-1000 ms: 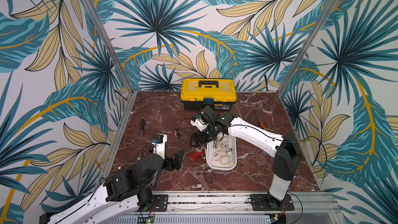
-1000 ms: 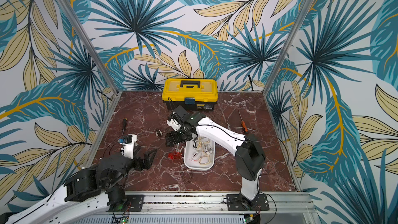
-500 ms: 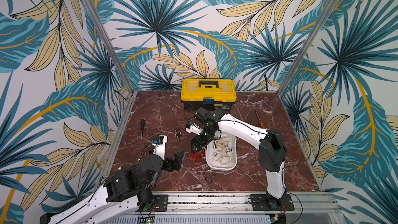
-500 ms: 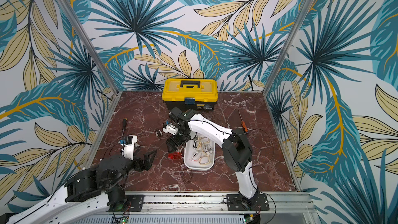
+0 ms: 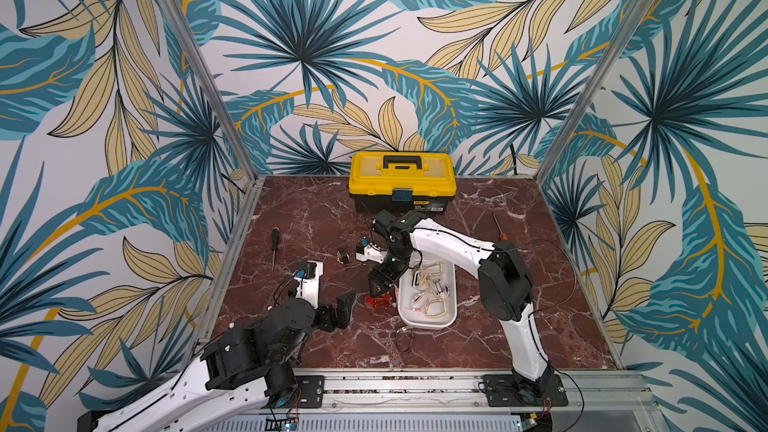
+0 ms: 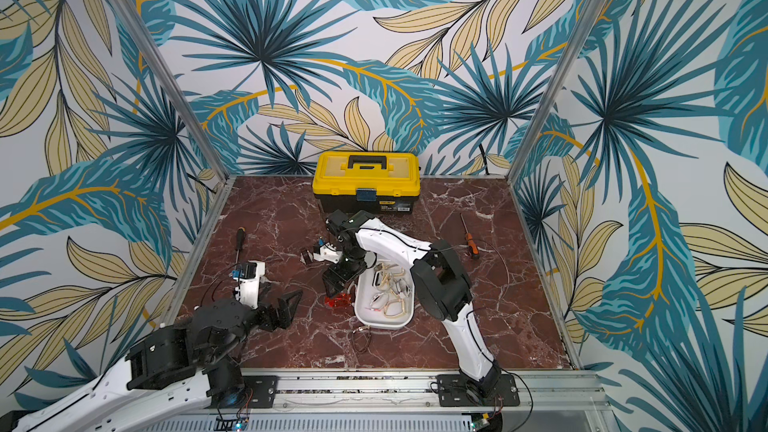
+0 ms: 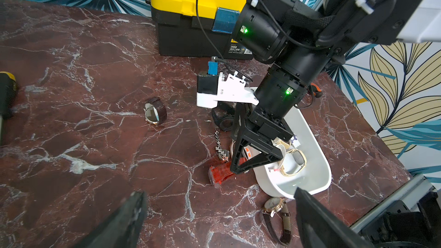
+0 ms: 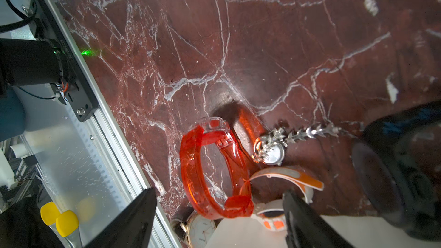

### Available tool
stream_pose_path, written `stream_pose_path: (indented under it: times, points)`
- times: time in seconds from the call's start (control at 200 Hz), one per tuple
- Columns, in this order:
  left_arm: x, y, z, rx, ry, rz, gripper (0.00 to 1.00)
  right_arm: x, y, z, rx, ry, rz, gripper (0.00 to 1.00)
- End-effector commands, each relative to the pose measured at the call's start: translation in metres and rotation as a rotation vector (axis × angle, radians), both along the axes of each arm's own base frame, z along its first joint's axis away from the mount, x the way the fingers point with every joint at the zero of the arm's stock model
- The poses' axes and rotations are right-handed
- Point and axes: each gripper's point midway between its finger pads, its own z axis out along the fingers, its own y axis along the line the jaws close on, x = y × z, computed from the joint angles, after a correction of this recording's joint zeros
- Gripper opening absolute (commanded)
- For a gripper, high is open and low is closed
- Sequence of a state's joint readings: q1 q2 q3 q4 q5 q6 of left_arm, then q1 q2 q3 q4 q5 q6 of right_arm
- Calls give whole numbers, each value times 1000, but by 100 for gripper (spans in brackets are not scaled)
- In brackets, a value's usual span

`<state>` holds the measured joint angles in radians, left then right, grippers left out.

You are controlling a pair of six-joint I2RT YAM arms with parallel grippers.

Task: Put the watch into the storage box
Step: Pick up the watch at the center of the board.

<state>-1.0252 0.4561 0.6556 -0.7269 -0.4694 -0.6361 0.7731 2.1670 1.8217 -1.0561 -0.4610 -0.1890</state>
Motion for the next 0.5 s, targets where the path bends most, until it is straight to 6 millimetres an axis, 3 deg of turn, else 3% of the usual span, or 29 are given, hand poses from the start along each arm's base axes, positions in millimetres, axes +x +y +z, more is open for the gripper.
stream_pose_path:
  times: [0.0,0.235,0.496]
  points:
    - [2,1,-7,18,-11,9,100,-5,3,0,23,33,29,85]
    - [4,-1,-9,15,-21,7,100,-9,4,-12,17,76,30,83]
    - [5,-1,-9,17,-26,10,100,-21,6,-13,55,127,41,78]
